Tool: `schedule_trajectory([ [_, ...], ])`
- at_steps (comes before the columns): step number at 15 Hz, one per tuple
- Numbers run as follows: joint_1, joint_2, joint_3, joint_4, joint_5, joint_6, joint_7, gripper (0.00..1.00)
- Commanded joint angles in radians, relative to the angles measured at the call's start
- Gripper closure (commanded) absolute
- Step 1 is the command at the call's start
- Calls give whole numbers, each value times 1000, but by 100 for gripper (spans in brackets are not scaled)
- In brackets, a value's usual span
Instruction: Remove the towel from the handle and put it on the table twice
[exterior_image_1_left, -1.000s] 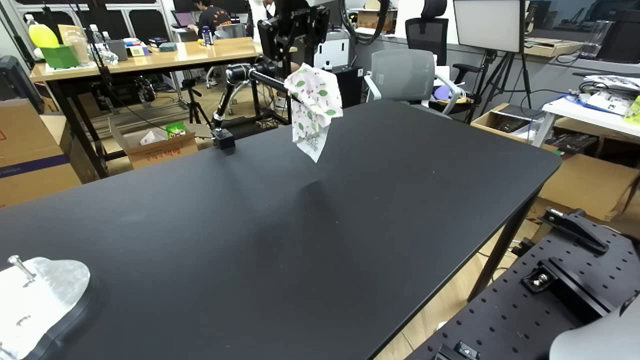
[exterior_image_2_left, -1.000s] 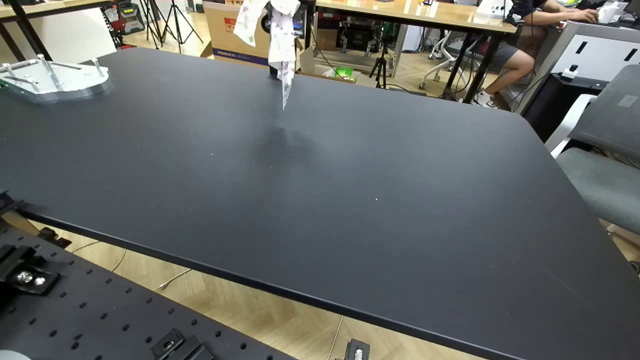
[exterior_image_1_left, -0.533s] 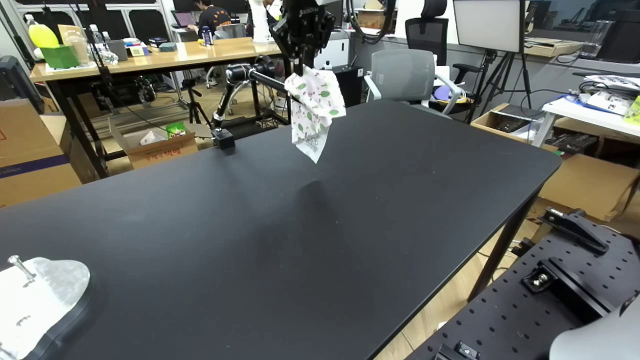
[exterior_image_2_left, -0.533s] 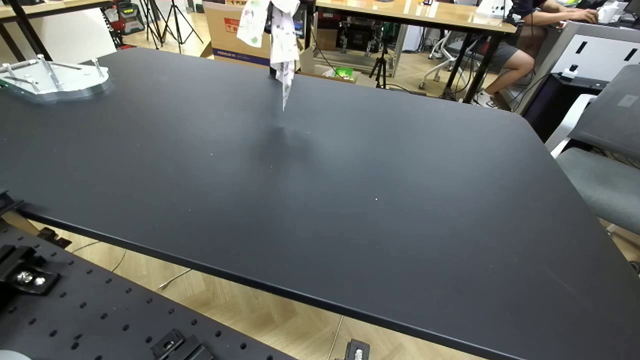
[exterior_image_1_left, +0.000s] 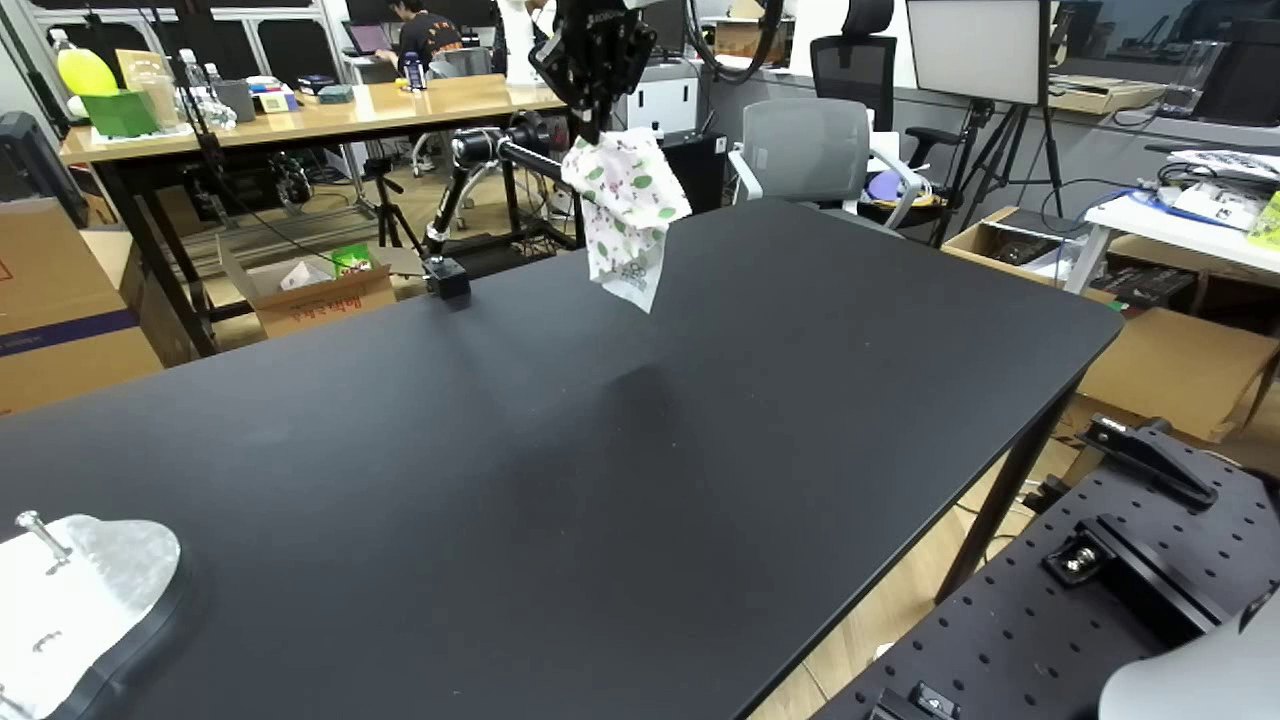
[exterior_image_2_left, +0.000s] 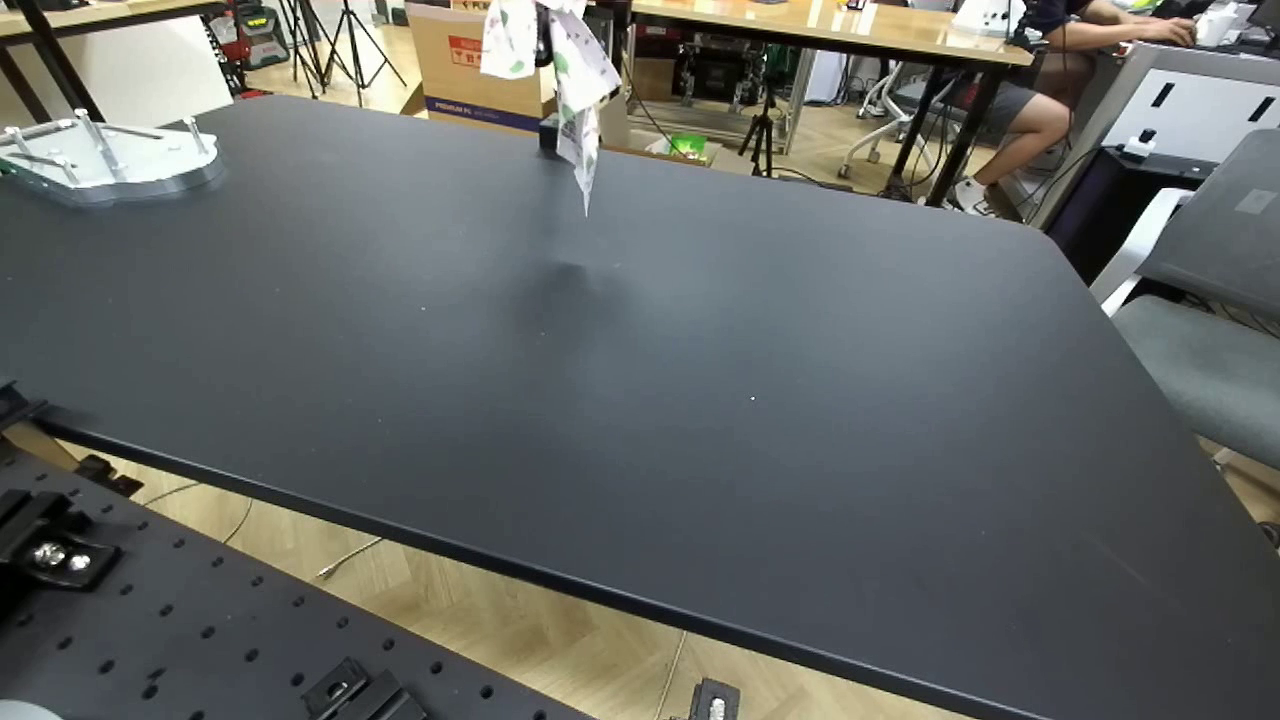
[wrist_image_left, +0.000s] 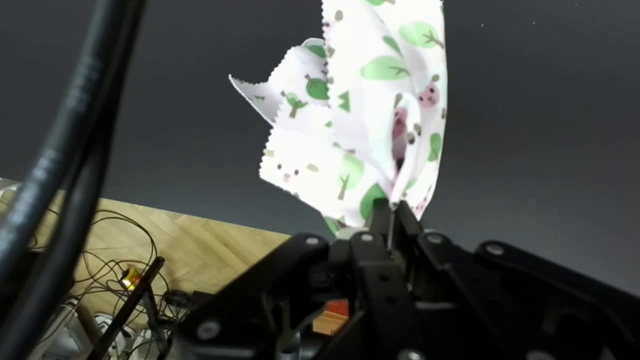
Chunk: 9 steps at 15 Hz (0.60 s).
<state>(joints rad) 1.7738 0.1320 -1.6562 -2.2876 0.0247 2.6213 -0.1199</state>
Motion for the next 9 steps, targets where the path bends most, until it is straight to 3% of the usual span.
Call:
schedule_trajectory([
  [1, 73, 31, -58, -16, 17, 53, -14, 98],
  [4, 150, 92, -122, -44, 28, 131, -11, 98],
  [9, 344, 189, -273, -134, 84, 245, -34, 98],
])
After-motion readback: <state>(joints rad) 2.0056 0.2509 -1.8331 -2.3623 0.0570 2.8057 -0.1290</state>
